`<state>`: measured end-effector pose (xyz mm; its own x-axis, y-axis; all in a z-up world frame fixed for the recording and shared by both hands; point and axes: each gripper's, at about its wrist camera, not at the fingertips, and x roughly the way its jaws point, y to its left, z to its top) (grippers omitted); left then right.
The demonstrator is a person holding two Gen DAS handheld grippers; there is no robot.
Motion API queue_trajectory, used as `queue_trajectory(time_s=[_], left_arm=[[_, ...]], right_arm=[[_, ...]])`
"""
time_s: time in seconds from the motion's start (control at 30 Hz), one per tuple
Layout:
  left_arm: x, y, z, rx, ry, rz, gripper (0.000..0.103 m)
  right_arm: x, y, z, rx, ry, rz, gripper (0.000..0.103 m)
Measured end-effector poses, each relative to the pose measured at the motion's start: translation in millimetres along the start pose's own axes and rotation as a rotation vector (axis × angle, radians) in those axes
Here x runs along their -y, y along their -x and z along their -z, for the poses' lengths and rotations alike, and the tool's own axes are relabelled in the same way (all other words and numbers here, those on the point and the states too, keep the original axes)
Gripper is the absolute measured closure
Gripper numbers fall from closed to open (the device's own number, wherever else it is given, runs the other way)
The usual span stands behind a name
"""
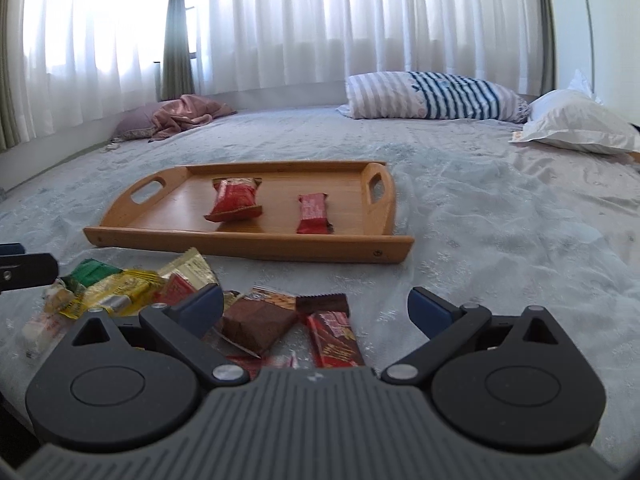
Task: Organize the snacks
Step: 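Move both tools back over the snack pile, then grasp the white wrapped cake with the left gripper while the right grasps a chocolate bar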
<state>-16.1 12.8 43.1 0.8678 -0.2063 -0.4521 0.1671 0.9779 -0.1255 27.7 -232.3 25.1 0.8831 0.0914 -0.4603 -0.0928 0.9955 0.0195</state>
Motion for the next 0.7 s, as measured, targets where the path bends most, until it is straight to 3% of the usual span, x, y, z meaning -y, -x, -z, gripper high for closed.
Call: queue_trajectory(time_s=[0.13,0.27,0.5,0.7], left_arm=[[-3.5,0.7,8.0,-0.026,0.022,0.004,0.003],[-10.0,0.6,13.1,-0.047,0.054,-0.01,0.015],[-16.5,4.3,21.9,-0.08,0.066,-0.036,0.043],[-20.0,4.9,29.3,-0.113,0.104,-0.049,0.051]], right_arm=[[-3.6,4.0,5.6,0.009,0.019,0.007,0.0],[-3.2,7.5,10.1,0.007,0.004,0.009,0.003],[-1.7,7.9,18.5,-0.054,-0.028,-0.016,0.028],[-4.6,14.1,19.8,-0.049,-0.022,0.008,0.052]])
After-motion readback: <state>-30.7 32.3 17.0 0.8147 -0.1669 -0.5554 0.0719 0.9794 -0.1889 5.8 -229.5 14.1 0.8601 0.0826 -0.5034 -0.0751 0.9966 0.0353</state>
